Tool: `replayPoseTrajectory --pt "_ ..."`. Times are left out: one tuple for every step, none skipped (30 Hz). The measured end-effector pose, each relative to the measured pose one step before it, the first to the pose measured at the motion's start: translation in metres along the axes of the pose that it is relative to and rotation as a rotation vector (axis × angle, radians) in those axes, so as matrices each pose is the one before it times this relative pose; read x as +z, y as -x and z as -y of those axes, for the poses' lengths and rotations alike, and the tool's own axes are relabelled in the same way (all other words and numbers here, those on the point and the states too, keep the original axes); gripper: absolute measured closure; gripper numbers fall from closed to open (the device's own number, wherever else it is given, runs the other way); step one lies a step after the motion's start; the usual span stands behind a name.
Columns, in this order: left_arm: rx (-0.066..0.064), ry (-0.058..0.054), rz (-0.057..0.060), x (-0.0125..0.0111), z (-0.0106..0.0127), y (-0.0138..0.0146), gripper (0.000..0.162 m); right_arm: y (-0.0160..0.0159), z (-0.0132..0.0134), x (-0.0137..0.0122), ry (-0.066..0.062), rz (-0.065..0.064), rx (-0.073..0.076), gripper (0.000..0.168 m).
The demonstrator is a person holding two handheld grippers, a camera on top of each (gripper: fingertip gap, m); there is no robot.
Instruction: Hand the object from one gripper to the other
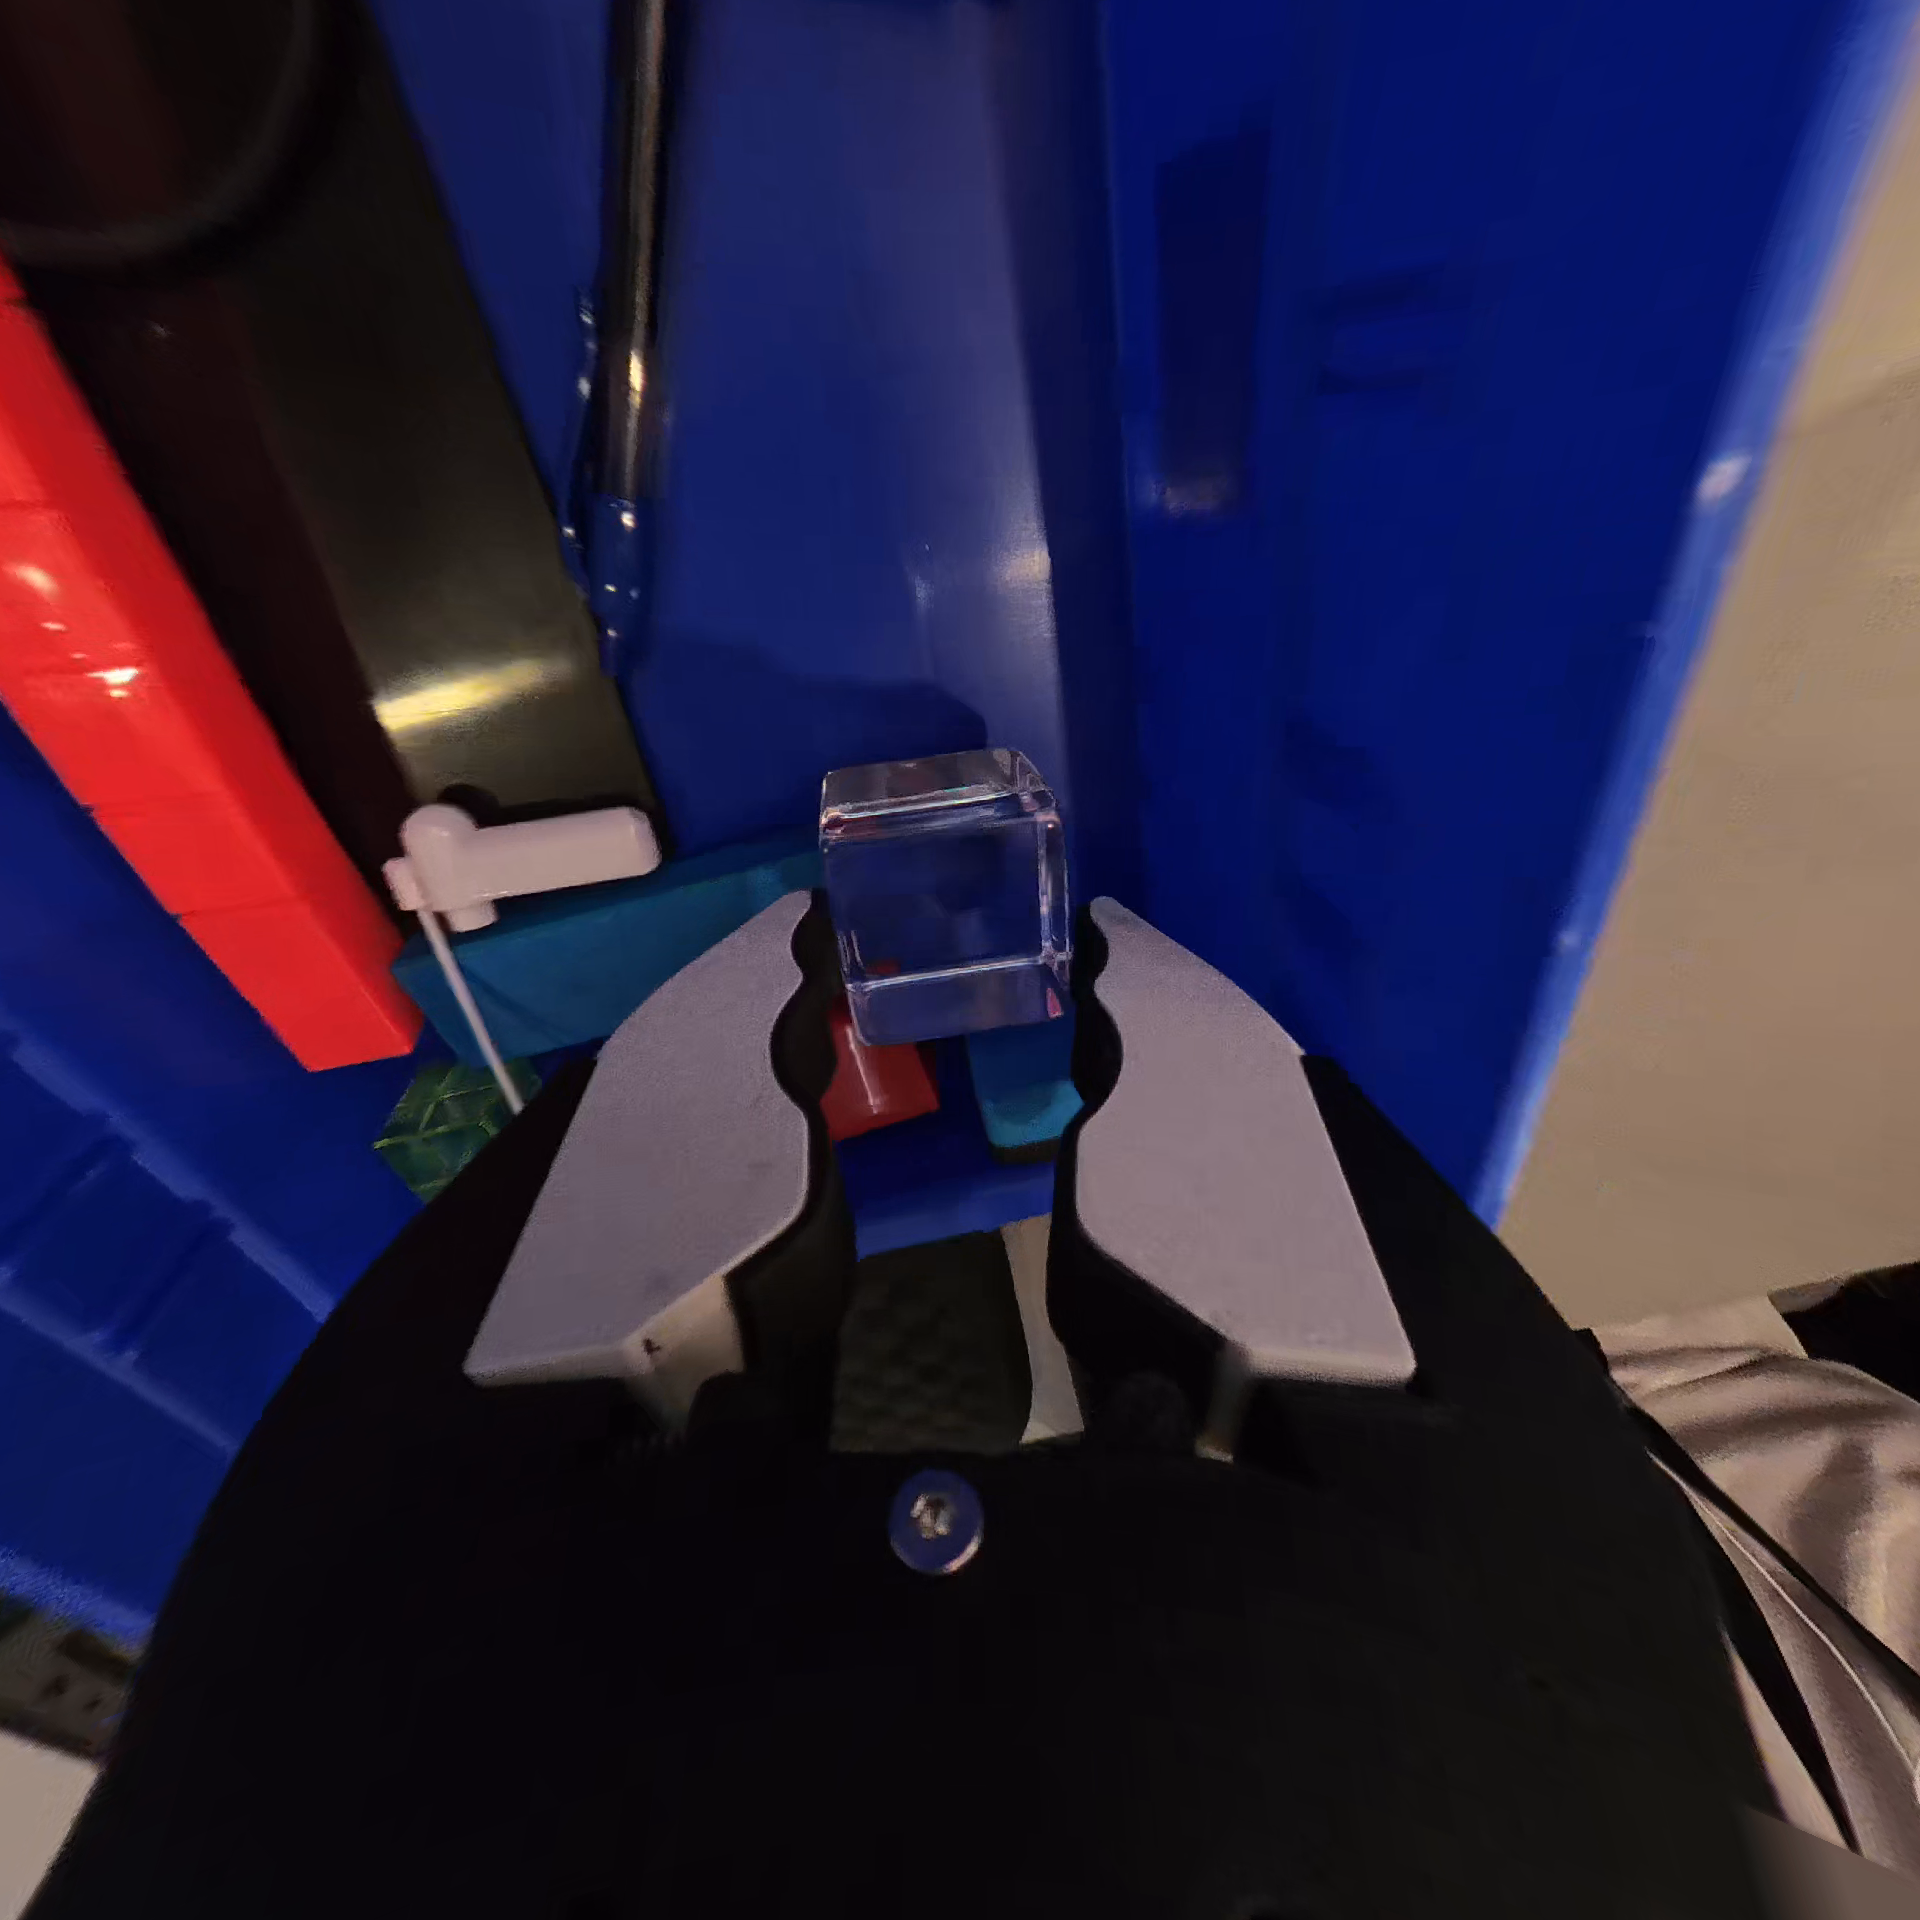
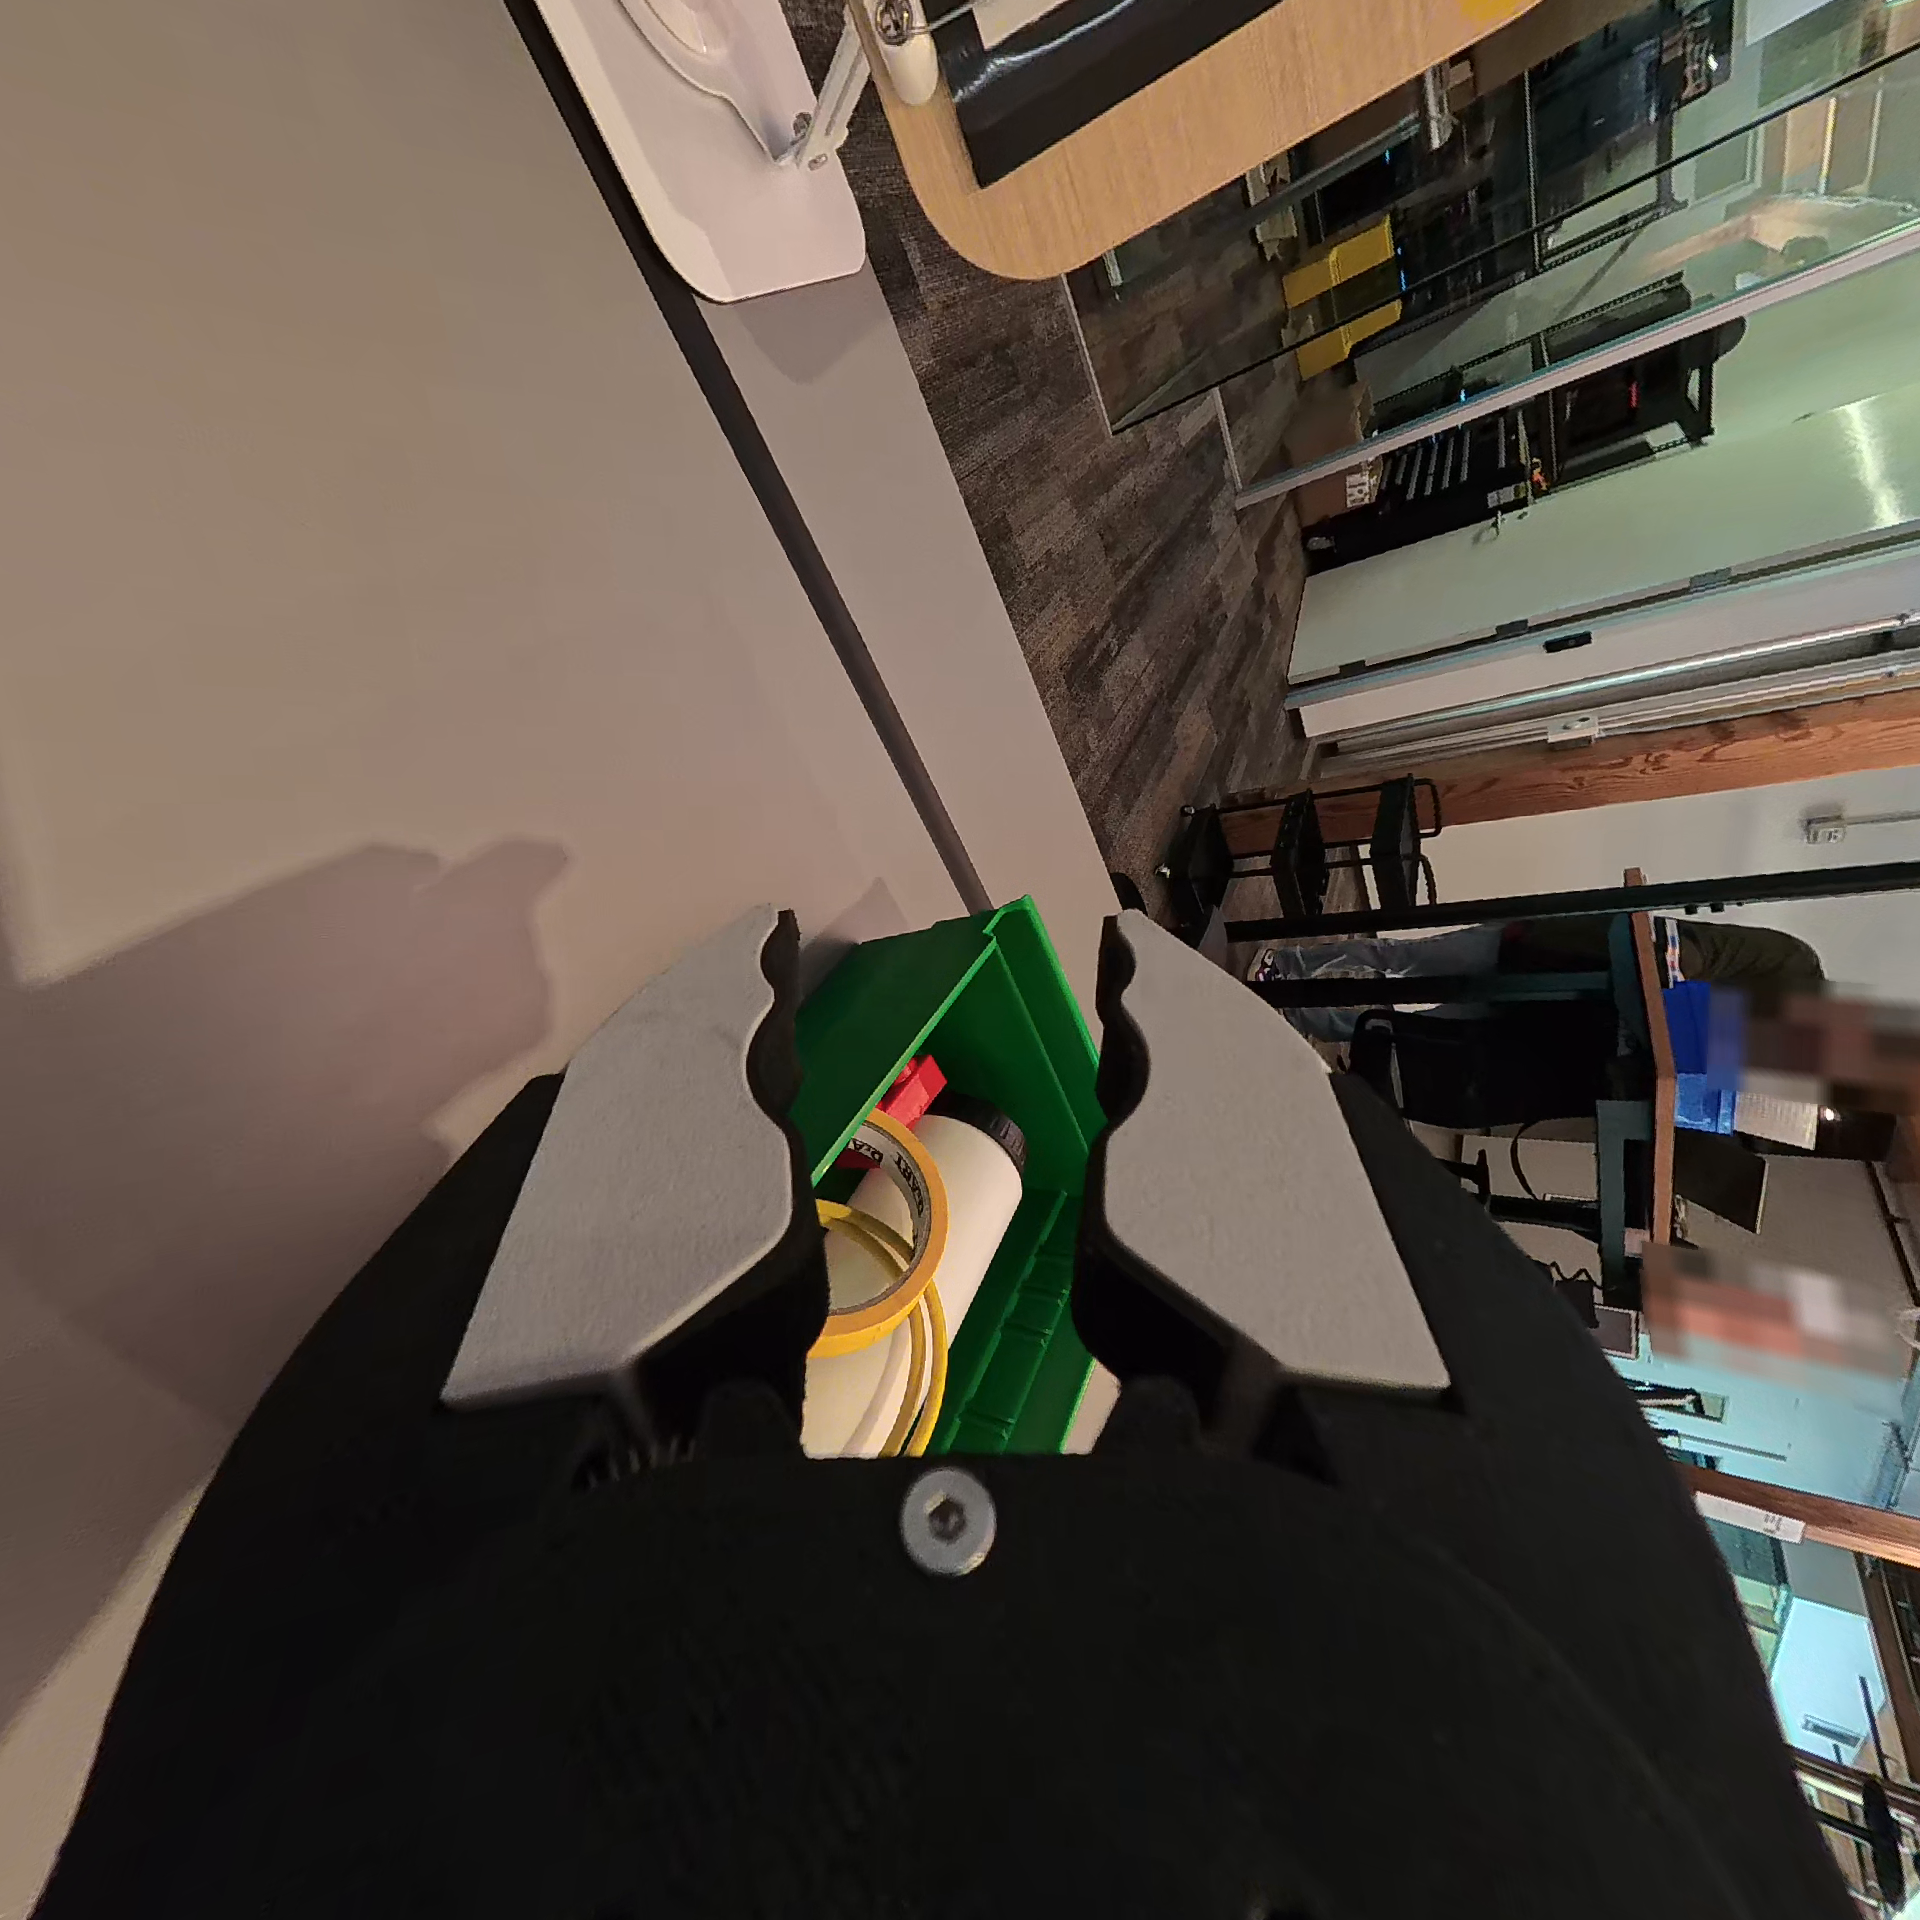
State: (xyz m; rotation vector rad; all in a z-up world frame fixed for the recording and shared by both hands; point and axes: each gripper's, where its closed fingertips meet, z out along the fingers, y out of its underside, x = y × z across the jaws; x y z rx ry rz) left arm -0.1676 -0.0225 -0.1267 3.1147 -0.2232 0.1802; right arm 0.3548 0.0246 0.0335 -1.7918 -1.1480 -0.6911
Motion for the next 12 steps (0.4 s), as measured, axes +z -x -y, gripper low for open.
replayPoseTrajectory --pt "0.0055 -0.0474 0.0059 -0.00951 0.00205 0.00090 0.119 0.00006 0.00038 0.00010 0.0000 -0.0014 -0.0019 0.112" --pt "0.0058 -0.0642 0.0061 -0.01187 0.00380 0.00086 0.120 0.00004 0.00092 0.00005 -0.0012 -0.0021 -0.0027 0.112" --pt "0.0051 -0.0768 0.0034 -0.01386 0.00568 0.00041 0.119 0.00027 0.00153 -0.00010 -0.0029 -0.0026 -0.0032 0.112" --pt "0.0069 -0.0900 -0.0035 -0.01525 0.00764 -0.00117 0.119 0.00017 0.00239 -0.00010 -0.0055 -0.0034 -0.0042 0.112" --pt "0.0116 -0.0980 -0.0228 -0.01606 0.00942 -0.00475 0.119 0.00058 0.00349 -0.00022 -0.0092 -0.0041 -0.0057 0.112" --pt "0.0202 -0.1010 -0.0457 -0.01579 0.01096 -0.00962 0.119 0.00090 0.00480 -0.00030 -0.0142 -0.0035 -0.0062 0.112" --pt "0.0290 -0.1071 -0.0605 -0.01512 0.01360 -0.01384 0.120 0.00125 0.00647 -0.00038 -0.0212 -0.0031 -0.0073 0.112" --pt "0.0359 -0.1110 -0.0752 -0.01319 0.01598 -0.01805 0.120 0.00195 0.00842 -0.00059 -0.0297 -0.0017 -0.0076 0.112" --pt "0.0466 -0.1058 -0.0901 -0.01028 0.01695 -0.02171 0.119 0.00241 0.01048 -0.00068 -0.0381 -0.0001 -0.0058 0.112" --pt "0.0452 -0.0956 -0.1099 -0.00620 0.01631 -0.02504 0.119 0.00243 0.01300 -0.00086 -0.0499 -0.0021 -0.0046 0.112" --pt "0.0304 -0.0735 -0.1356 -0.00201 0.01371 -0.02788 0.120 0.00360 0.01631 -0.00110 -0.0679 0.0015 -0.0031 0.112" --pt "0.0143 -0.0528 -0.1451 0.00221 0.01063 -0.02779 0.119 0.00630 0.01980 -0.00132 -0.0876 0.0150 -0.0013 0.112"
